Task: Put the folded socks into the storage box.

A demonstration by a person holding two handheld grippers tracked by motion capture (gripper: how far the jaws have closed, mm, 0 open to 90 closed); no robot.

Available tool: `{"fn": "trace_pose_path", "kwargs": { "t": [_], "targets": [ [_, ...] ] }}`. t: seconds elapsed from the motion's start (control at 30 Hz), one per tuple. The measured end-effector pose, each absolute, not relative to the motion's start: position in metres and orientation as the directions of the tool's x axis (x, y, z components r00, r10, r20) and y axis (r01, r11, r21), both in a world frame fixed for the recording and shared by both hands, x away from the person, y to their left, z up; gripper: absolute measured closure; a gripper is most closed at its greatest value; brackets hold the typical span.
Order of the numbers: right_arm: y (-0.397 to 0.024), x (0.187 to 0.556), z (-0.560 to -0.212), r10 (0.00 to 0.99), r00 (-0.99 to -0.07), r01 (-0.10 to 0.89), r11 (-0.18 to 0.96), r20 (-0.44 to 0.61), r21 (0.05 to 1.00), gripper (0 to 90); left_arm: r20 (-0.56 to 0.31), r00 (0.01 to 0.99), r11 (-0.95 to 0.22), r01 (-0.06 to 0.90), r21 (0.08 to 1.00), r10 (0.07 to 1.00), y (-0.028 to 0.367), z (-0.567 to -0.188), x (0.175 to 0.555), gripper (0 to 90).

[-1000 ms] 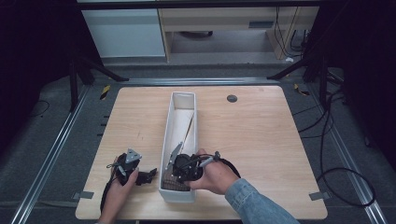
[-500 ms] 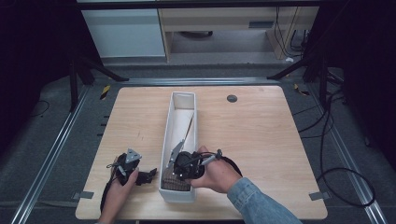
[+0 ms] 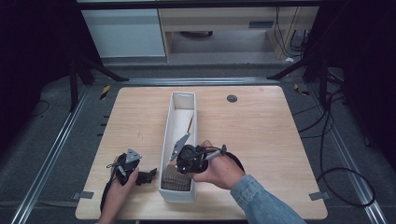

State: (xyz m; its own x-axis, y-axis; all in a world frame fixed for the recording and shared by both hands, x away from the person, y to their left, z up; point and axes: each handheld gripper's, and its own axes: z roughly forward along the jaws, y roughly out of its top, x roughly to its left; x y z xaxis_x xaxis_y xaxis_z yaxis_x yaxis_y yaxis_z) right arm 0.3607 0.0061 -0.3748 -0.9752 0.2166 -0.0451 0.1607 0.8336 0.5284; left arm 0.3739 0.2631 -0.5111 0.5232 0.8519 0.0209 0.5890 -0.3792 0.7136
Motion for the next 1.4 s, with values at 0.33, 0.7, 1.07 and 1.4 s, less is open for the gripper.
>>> {"fn": "trace_pose_path", "kwargs": {
  "t": [0.33, 0.7, 1.07, 1.4],
  "targets": [
    [-0.001, 0.368, -0.371, 0.269, -0.962, 0.193, 0.780, -0.041, 0.595, 78.9, 0.021, 0.523, -0.379, 0.589, 0.714, 0.852, 0.263, -0.511, 0.374, 0.0],
    [-0.003, 0.369, -0.369, 0.308, -0.948, 0.196, 0.766, -0.081, 0.612, 52.6, 0.021, 0.523, -0.379, 0.589, 0.714, 0.852, 0.263, -0.511, 0.374, 0.0],
    [-0.009, 0.373, -0.366, 0.382, -0.912, 0.193, 0.721, -0.150, 0.666, 16.5, 0.021, 0.523, -0.379, 0.589, 0.714, 0.852, 0.263, -0.511, 0.374, 0.0],
    [-0.034, 0.383, -0.353, 0.521, -0.834, 0.206, 0.599, -0.181, 0.774, 5.3, 0.022, 0.522, -0.379, 0.589, 0.714, 0.853, 0.263, -0.511, 0.374, 0.0]
  ]
}}
